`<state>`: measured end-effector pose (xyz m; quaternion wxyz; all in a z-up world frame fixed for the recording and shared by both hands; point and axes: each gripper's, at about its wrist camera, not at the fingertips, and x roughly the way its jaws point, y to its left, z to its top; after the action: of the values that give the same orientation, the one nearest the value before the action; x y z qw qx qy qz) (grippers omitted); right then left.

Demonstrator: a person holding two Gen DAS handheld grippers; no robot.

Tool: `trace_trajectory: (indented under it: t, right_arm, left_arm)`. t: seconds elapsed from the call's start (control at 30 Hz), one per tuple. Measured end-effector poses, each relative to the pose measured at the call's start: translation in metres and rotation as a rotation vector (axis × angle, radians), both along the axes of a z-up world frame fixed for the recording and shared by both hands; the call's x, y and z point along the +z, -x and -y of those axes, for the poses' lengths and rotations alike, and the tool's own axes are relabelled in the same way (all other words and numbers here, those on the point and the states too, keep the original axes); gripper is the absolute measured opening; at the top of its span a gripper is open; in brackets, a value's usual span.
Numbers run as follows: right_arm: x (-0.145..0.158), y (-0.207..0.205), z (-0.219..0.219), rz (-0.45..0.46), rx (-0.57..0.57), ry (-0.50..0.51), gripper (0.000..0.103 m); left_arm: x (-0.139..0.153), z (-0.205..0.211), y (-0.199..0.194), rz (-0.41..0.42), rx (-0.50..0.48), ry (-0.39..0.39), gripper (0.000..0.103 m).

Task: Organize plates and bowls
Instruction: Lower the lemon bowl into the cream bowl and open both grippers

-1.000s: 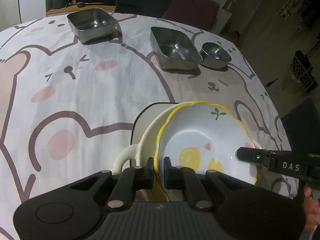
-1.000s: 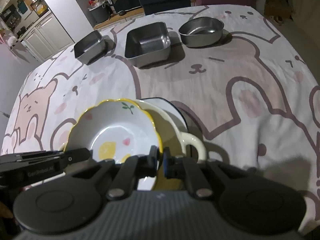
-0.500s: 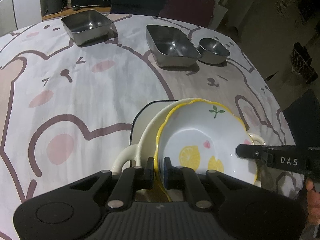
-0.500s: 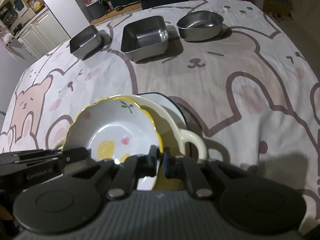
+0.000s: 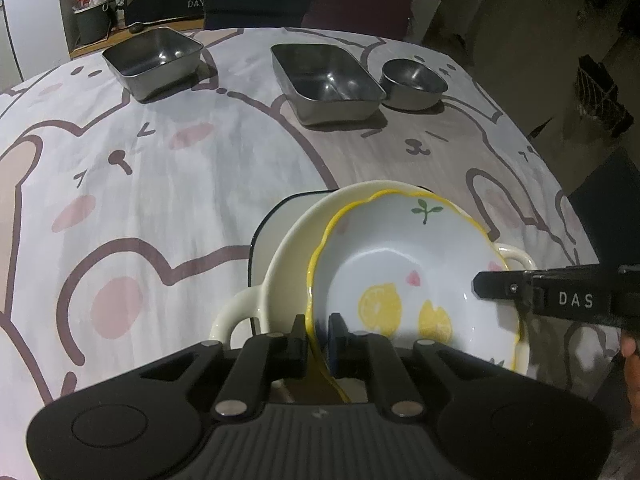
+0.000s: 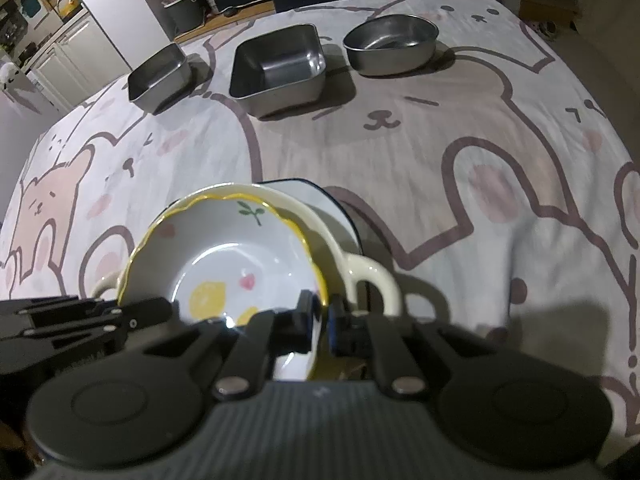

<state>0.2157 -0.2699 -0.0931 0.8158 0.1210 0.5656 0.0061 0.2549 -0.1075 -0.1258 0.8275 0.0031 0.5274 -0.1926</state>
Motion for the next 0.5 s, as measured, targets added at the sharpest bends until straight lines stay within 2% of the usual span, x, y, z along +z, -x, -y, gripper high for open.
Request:
trace_trajectory:
  t: [0.5]
  right_arm:
    - [-0.003,-0.004,-0.0089,-0.023,0.045,0.039,0.013]
  left_arm:
    - [0.0029,0.0011,0.0023,0.011,-0.013,-0.023,0.011]
